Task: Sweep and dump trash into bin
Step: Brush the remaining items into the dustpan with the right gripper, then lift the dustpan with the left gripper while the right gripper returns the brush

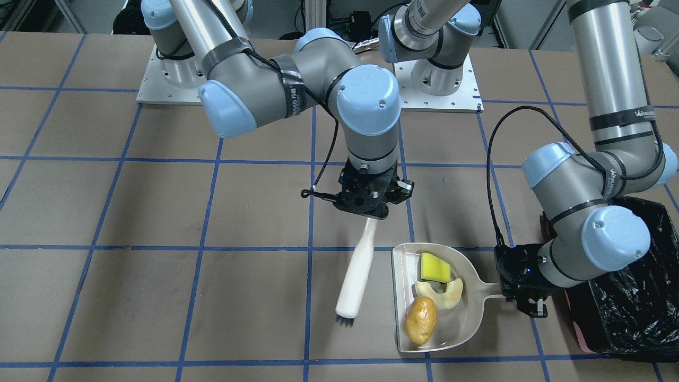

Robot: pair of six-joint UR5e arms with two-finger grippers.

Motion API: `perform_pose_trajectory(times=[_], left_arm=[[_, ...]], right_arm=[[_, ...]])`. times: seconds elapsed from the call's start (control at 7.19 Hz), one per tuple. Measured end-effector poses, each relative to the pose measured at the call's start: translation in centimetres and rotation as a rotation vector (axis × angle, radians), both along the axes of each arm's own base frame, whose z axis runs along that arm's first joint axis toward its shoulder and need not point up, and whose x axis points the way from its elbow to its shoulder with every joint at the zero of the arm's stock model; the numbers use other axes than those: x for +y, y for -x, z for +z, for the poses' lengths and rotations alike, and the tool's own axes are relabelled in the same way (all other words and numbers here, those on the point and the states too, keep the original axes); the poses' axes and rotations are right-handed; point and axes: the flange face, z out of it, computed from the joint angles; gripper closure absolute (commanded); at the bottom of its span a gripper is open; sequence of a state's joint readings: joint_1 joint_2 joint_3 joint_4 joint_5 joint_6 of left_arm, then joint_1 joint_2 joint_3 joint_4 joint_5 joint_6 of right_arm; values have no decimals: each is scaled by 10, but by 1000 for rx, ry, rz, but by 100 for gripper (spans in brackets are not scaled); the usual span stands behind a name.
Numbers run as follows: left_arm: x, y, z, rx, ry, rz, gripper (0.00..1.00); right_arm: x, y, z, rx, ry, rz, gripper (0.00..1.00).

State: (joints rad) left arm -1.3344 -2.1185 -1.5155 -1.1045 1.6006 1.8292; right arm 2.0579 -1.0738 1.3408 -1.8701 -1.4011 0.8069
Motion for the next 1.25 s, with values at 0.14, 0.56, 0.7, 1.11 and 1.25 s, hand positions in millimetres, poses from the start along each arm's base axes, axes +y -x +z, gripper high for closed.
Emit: perform_pose_trajectory(times=[0.14, 0.56, 0.7, 1.11, 1.25], left_arm=[[0, 1, 1, 15, 5, 0, 100], [1, -20, 7, 96, 31, 43, 100], [2, -30, 12, 110, 38, 60, 100], [11, -50, 46, 133, 58, 98, 100], [17, -59, 64, 153, 61, 118, 100]], right_arm=[[-17, 42, 8, 58, -1, 8, 100], [-66, 165, 11, 162, -1, 40, 100], [-75, 211, 13, 184, -2, 62, 100], [-70, 345, 3, 180, -41, 147, 100], [-63, 384, 0, 173, -55, 174, 100]])
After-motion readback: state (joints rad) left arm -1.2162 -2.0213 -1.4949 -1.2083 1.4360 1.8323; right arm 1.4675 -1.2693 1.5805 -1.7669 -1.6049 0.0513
